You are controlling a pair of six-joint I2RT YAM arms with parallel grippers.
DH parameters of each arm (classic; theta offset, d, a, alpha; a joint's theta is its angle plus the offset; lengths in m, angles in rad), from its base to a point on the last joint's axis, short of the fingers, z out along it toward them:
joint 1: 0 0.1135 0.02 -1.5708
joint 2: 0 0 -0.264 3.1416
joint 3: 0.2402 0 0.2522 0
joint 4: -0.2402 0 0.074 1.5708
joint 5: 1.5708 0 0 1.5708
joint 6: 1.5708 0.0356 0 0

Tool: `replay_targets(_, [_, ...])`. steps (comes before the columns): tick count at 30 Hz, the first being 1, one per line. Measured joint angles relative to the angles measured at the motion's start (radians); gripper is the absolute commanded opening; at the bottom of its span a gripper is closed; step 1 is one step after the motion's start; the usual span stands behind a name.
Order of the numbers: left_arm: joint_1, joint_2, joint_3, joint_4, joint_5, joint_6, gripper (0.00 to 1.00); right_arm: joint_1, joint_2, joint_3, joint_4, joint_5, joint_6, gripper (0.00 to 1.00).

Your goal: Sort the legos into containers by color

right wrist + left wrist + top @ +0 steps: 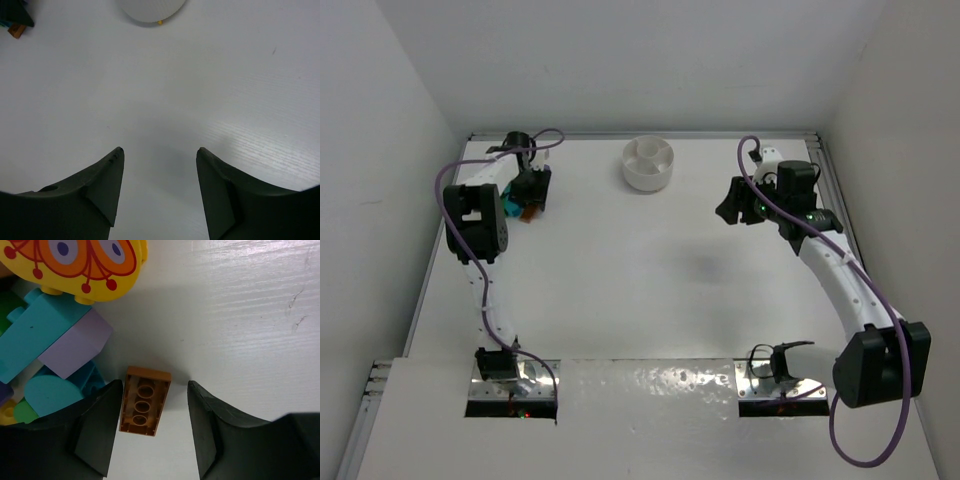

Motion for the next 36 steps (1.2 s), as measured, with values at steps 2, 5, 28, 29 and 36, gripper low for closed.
replay_targets(2, [0.0,0.001,0.0,-0.001,-0.006,-0.002,0.52,0.0,-0.007,-0.002,-0.001,0.001,0.0,0.59])
replay_targets(5, [0.0,0.001,0.0,0.002,-0.016,-0.003,0.52,0.0,-0.018,-0.005,-0.001,0.002,0.0,0.59])
replay_targets(28, [-0.014,-0.026,0.039,-0.036,0.082,-0.045,0.0,0.0,-0.034,-0.02,-0.008,0.024,-0.001,0.59])
replay_targets(29, [-0.019,-0.039,0.051,-0.038,0.095,-0.051,0.0,0.0,-0.034,-0.02,-0.006,0.024,0.0,0.59])
replay_targets(36, [-0.097,-0.161,0.157,0.062,0.208,-0.123,0.0,0.0,-0.034,-0.047,0.031,0.016,0.011,0.58])
